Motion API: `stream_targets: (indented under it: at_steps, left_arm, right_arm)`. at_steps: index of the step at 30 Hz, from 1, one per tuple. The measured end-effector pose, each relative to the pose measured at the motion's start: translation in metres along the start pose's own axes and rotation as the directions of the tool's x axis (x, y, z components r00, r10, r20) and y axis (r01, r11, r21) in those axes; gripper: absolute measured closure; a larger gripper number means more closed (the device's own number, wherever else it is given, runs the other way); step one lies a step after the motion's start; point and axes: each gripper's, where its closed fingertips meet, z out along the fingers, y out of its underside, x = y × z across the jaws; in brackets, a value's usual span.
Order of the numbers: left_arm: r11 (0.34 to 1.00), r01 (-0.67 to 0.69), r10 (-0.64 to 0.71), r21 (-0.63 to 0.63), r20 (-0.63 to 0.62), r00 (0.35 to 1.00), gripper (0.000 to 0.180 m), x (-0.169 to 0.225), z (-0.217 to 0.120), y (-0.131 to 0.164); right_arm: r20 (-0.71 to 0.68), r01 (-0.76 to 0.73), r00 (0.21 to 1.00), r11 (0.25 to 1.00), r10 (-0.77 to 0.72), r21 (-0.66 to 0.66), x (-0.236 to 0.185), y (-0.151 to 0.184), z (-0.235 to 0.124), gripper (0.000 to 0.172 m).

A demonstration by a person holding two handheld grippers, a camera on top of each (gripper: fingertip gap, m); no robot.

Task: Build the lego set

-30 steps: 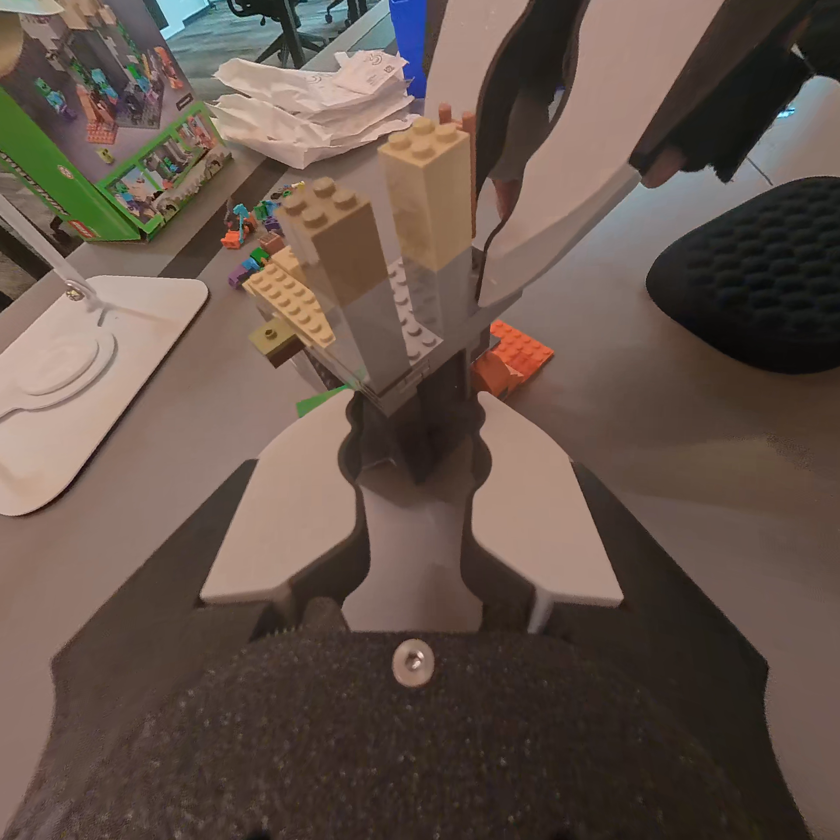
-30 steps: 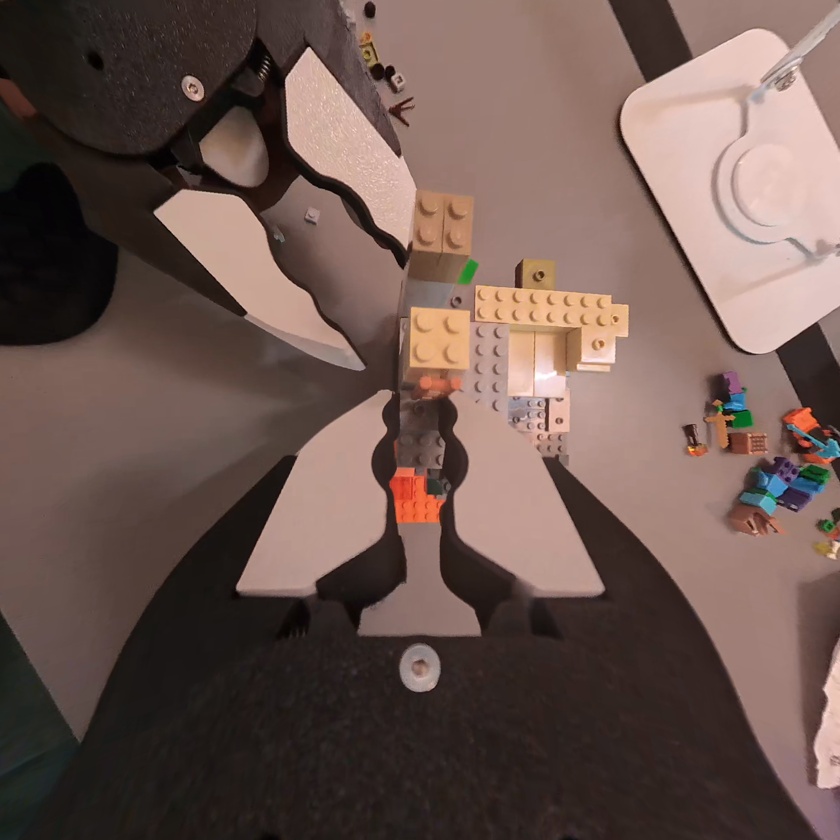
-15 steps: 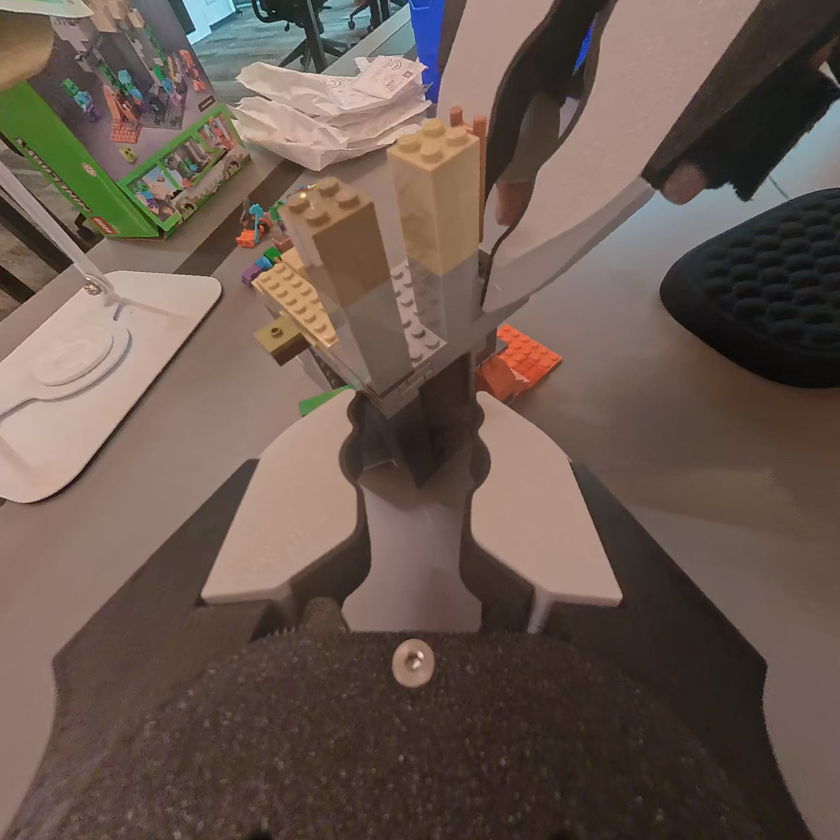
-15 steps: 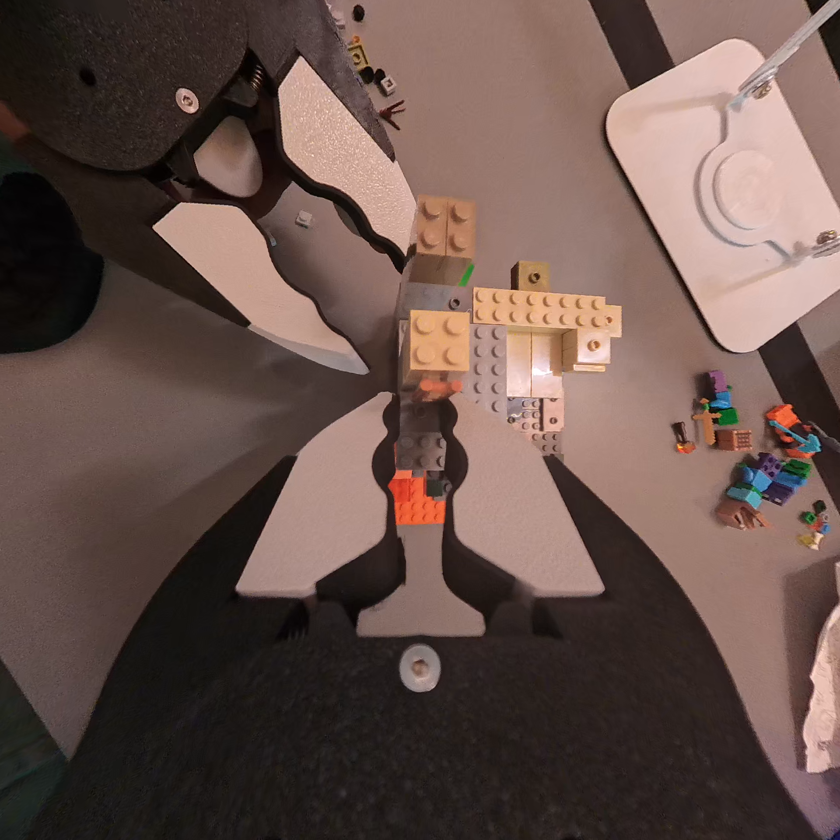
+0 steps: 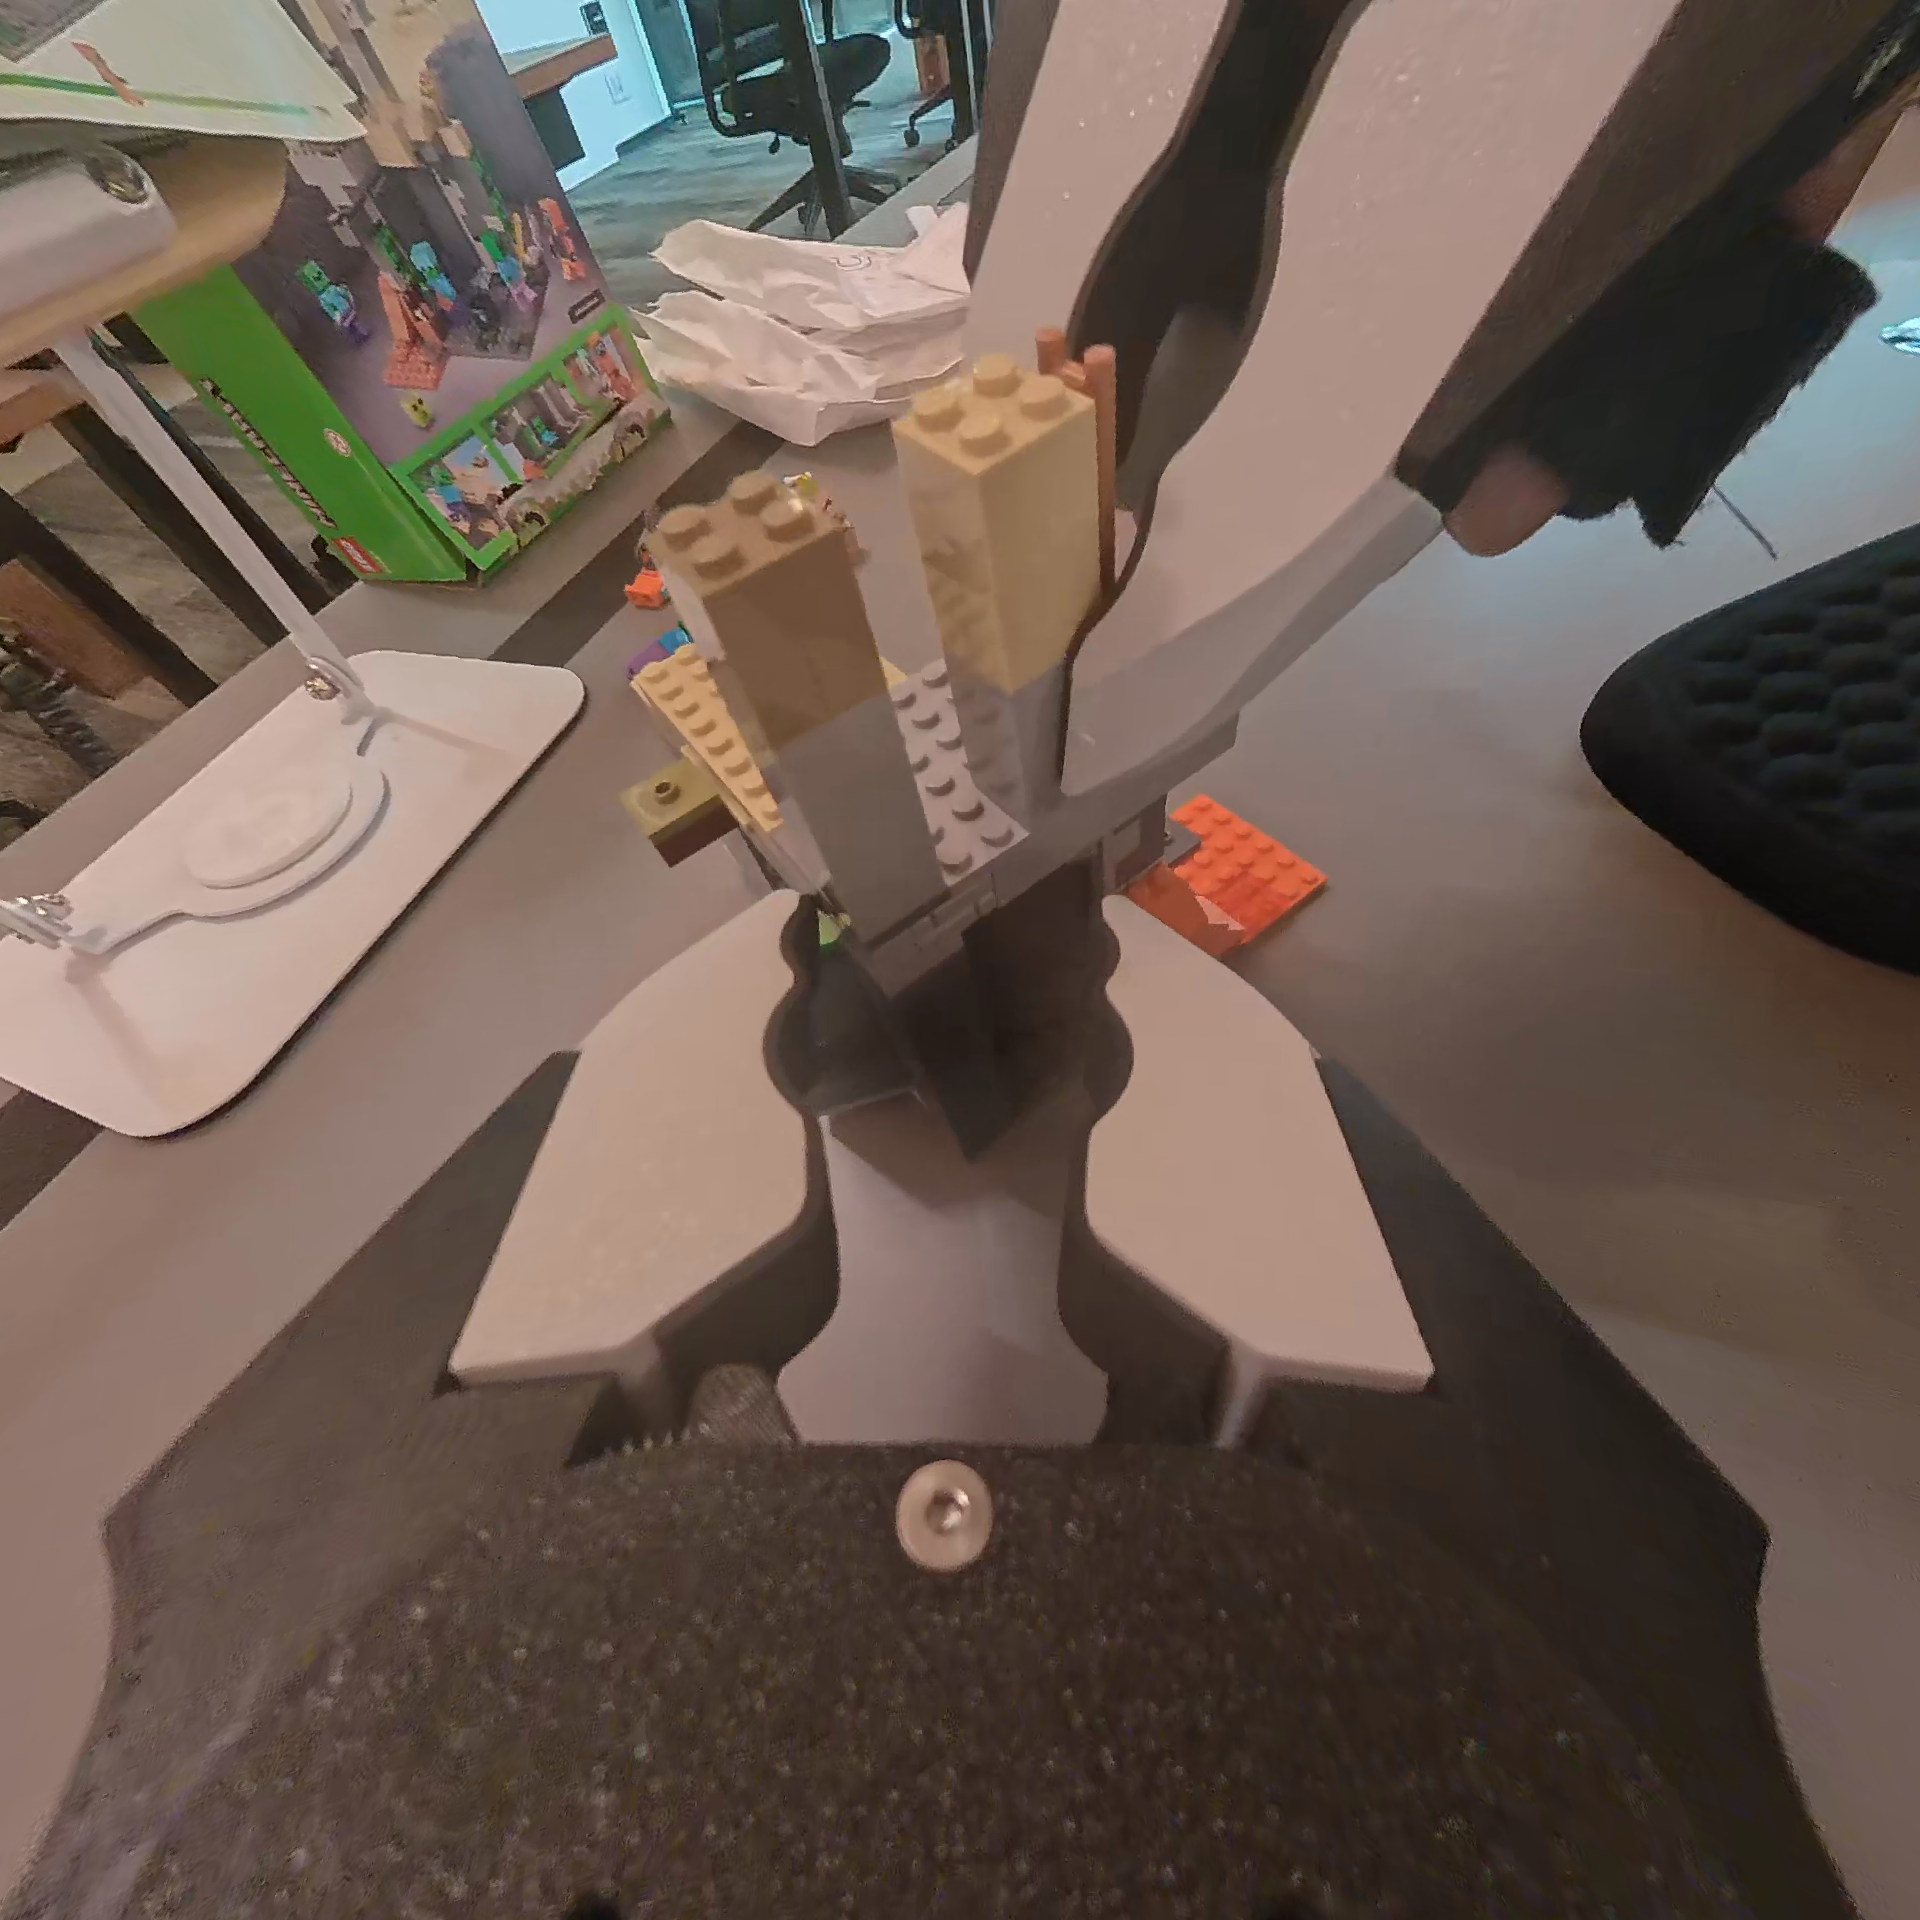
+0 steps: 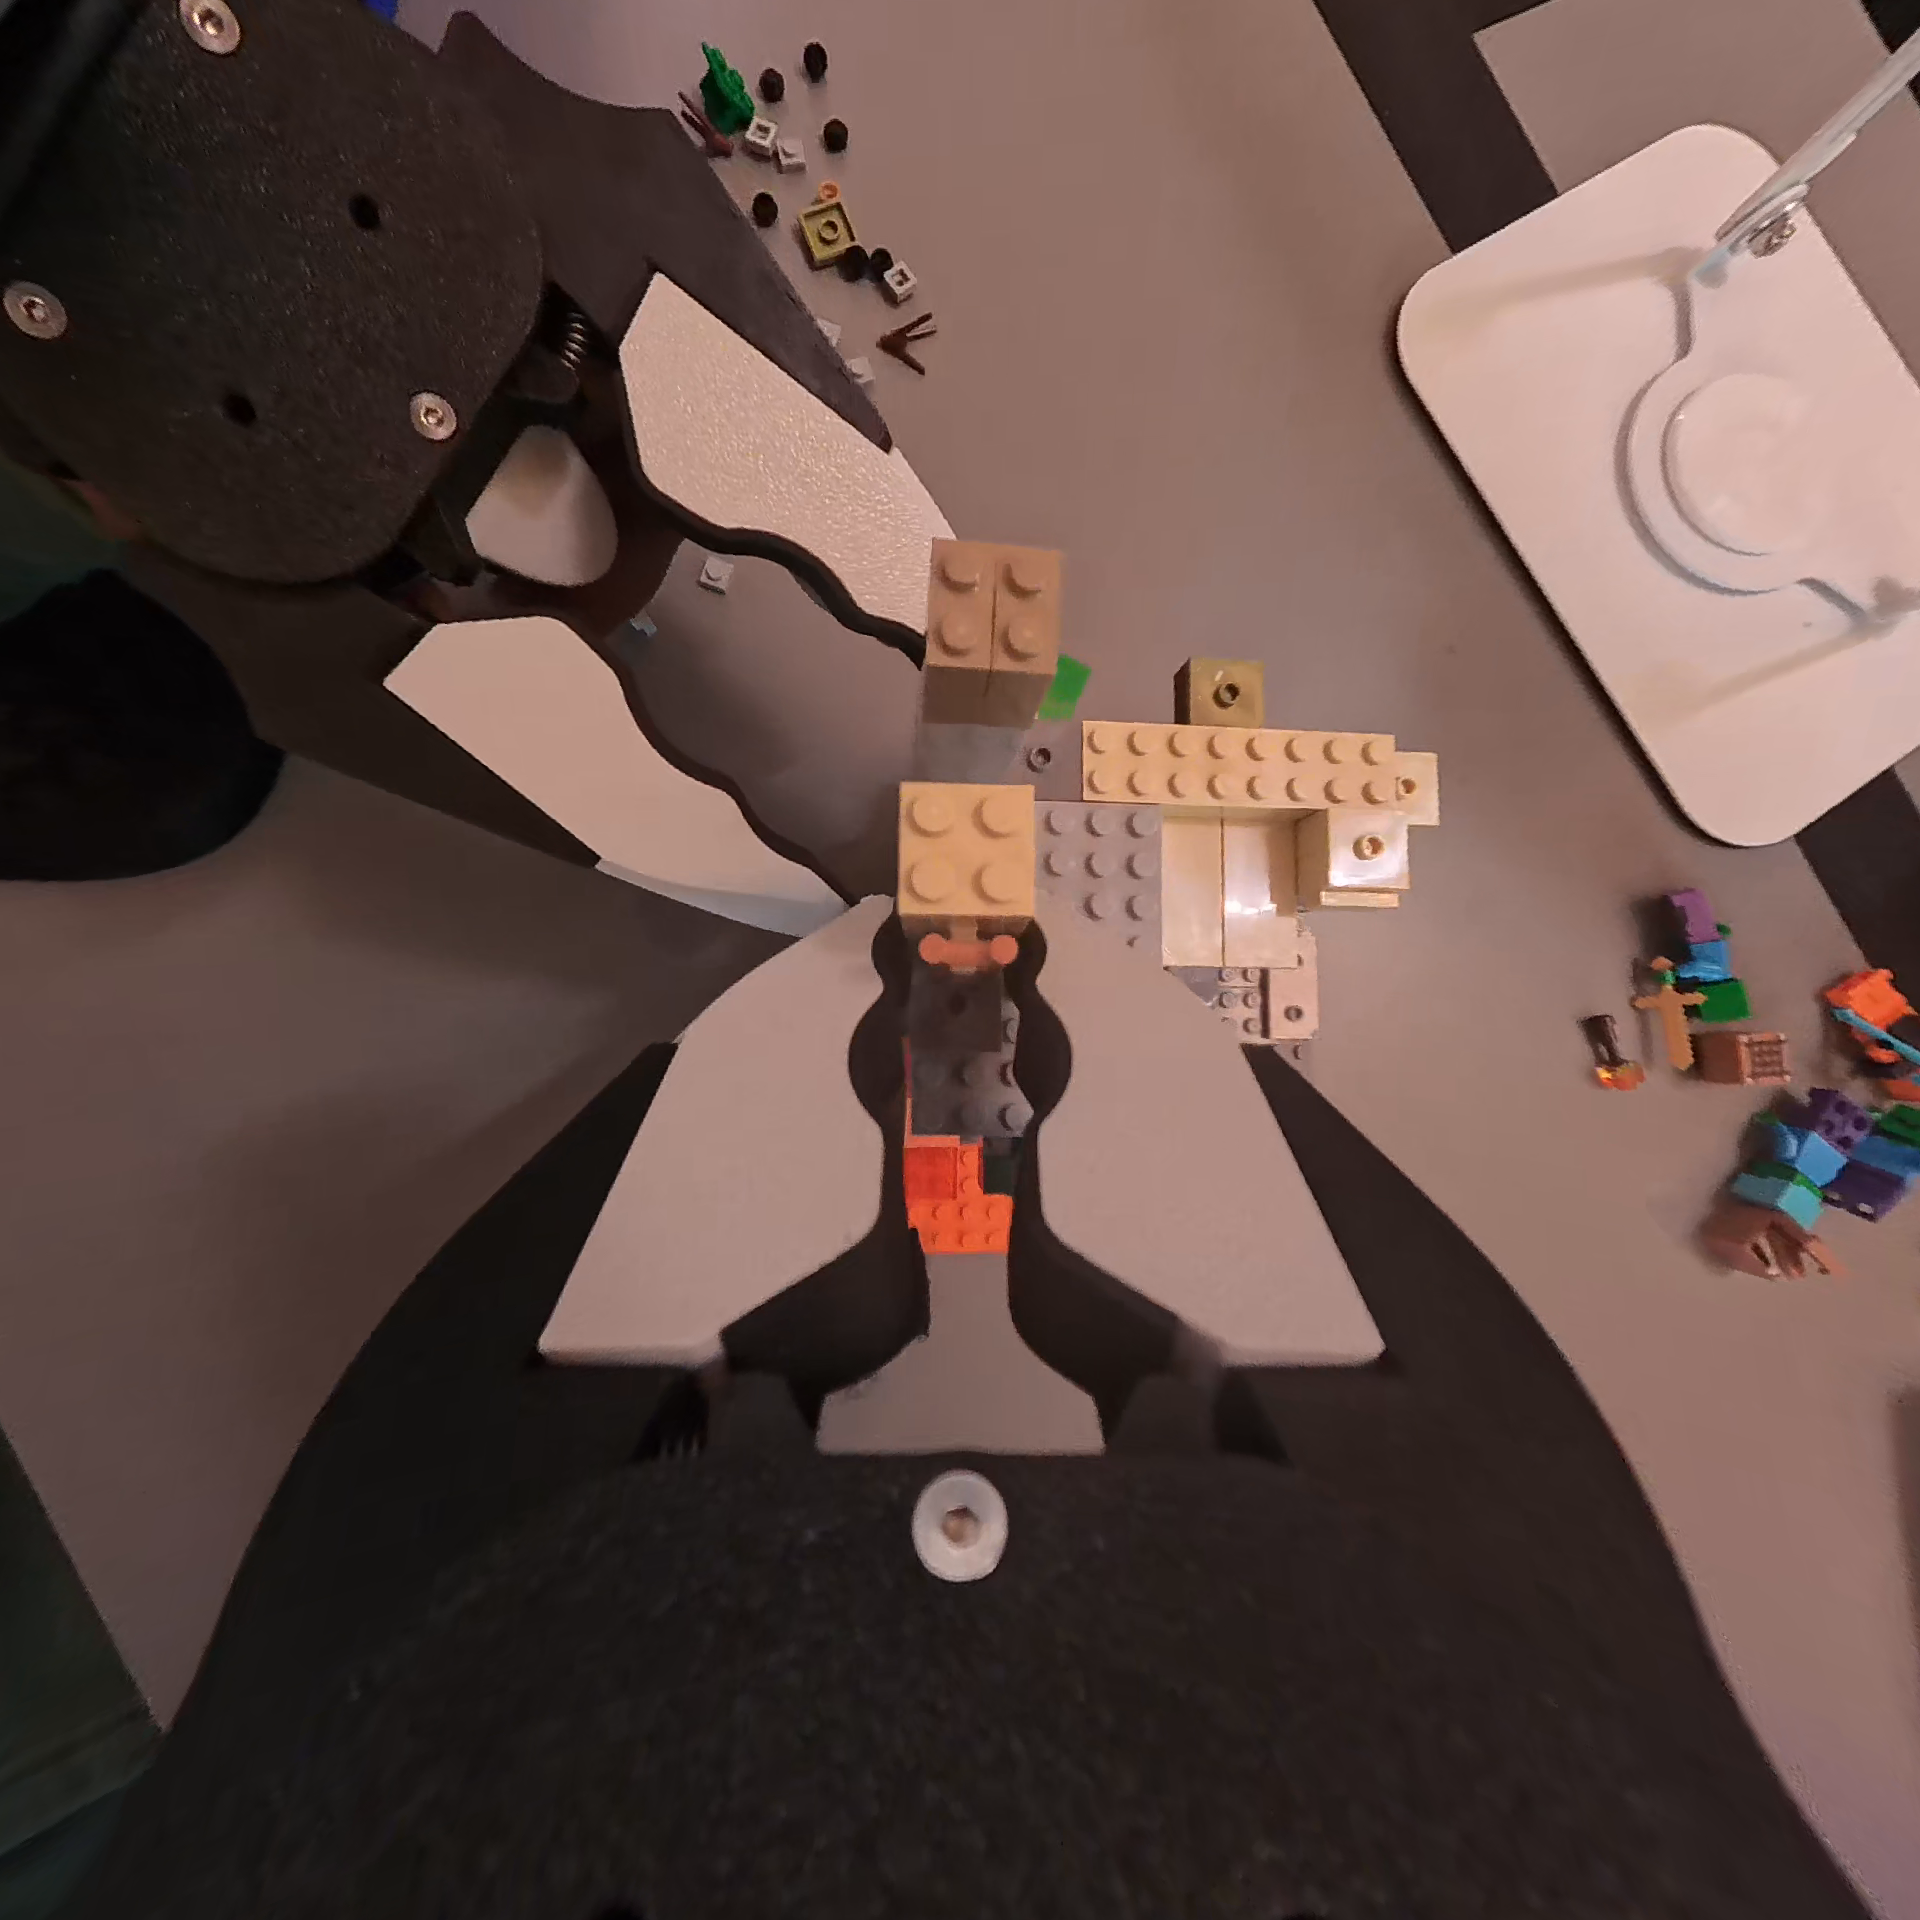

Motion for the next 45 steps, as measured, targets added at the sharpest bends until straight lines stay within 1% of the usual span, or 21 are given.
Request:
stream_targets:
  at_steps: [13,15,16,18,21,25,32,37,42,45]
  left_arm:
    - [1.000,0.008,-0.007,-0.002,0.013,1.000,0.133,-0.001,0.001,0.000]
    - [1.000,0.014,-0.014,0.005,0.005,1.000,0.136,0.000,0.000,0.000]
    - [1.000,0.021,-0.021,0.008,0.001,1.000,0.137,0.000,0.000,-0.001]
    - [1.000,0.019,-0.019,0.007,0.004,1.000,0.137,0.000,0.000,-0.001]
    - [1.000,0.018,-0.018,0.004,0.008,1.000,0.137,0.000,0.000,-0.001]
    - [1.000,0.020,-0.020,0.001,0.009,1.000,0.139,0.001,0.000,-0.001]
    - [1.000,0.031,-0.031,0.001,0.007,0.999,0.138,0.001,0.000,-0.001]
    - [0.999,0.033,-0.033,-0.008,0.009,0.999,0.137,0.002,0.001,0.000]
    - [0.999,0.032,-0.032,-0.012,0.014,0.999,0.137,0.002,0.001,0.000]
    - [1.000,0.018,-0.018,-0.021,0.024,1.000,0.137,0.001,0.002,0.000]
  right_arm:
    - [0.008,-0.056,0.998,0.995,0.055,0.082,0.000,-0.001,0.001,0.154]
    - [-0.006,-0.032,0.999,0.996,0.032,0.079,0.001,-0.001,-0.001,0.154]
    - [-0.003,-0.028,1.000,0.996,0.028,0.083,0.001,-0.001,-0.005,0.150]
    - [0.003,-0.018,1.000,0.996,0.018,0.092,0.000,-0.002,-0.016,0.146]
    - [-0.020,0.012,1.000,0.998,-0.011,0.058,0.003,0.006,-0.025,0.150]
    - [-0.017,0.021,1.000,1.000,-0.021,-0.008,0.001,0.015,-0.016,0.156]
    - [0.038,0.007,0.999,0.997,-0.004,-0.080,0.000,0.017,-0.015,0.156]
    - [0.039,0.030,0.999,0.991,-0.026,-0.129,0.000,0.020,-0.013,0.156]
    - [0.042,0.022,0.999,0.994,-0.017,-0.110,0.000,0.020,-0.013,0.156]
    - [0.039,0.035,0.999,0.987,-0.029,-0.158,0.000,0.020,-0.012,0.156]
